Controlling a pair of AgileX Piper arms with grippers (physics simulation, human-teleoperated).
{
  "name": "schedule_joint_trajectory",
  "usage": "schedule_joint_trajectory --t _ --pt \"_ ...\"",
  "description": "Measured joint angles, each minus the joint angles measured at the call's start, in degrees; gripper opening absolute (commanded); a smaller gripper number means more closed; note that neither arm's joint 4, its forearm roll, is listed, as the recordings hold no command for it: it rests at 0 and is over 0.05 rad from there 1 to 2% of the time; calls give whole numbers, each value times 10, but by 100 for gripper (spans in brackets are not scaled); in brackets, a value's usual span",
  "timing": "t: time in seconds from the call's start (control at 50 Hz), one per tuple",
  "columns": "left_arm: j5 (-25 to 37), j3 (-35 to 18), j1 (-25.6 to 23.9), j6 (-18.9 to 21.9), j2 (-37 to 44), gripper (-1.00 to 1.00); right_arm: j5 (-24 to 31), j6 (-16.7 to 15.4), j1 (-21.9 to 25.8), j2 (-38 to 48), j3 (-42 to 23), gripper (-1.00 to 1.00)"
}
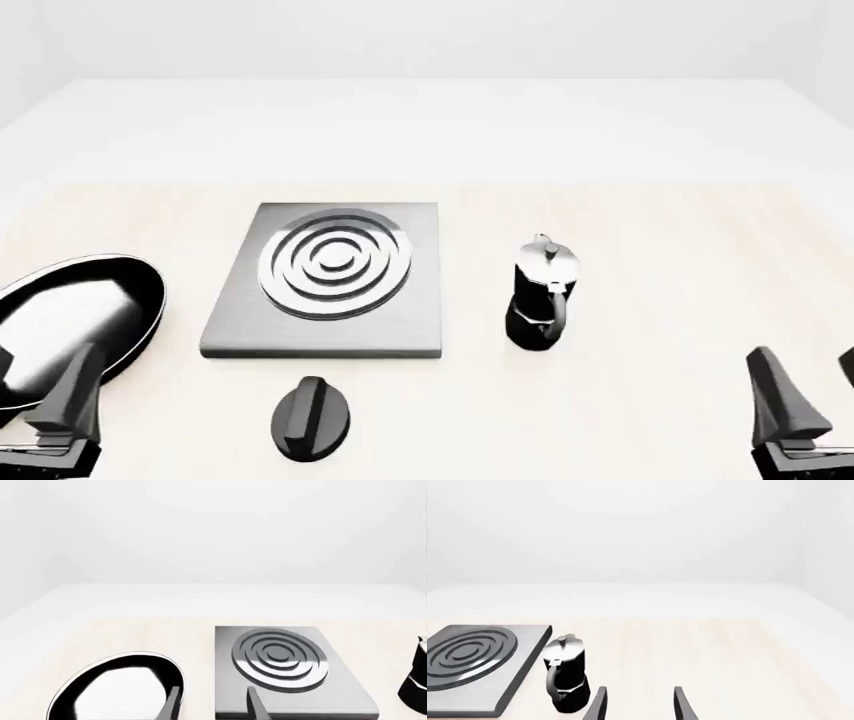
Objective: Turn on the stove and put the moka pot on it.
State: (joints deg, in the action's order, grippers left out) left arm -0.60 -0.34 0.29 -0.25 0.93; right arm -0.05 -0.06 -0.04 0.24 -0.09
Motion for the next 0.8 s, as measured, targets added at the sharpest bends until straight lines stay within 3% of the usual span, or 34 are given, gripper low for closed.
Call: schedule_joint_trajectory --t 0.14,0.32,0.46,0.6,0.8 --pt "-17 -1 -3 0 26 100 -5 5 0 8 -1 100" --pt "-70 -22 -6 -8 160 100 -14 13 1 22 0 100" --pt "-77 -62 -13 -15 269 100 -22 20 1 32 0 100" --pt "-53 -115 -33 -28 362 100 -25 27 2 38 0 100" --pt "28 -202 -73 -29 432 100 -24 35 0 38 1 100"
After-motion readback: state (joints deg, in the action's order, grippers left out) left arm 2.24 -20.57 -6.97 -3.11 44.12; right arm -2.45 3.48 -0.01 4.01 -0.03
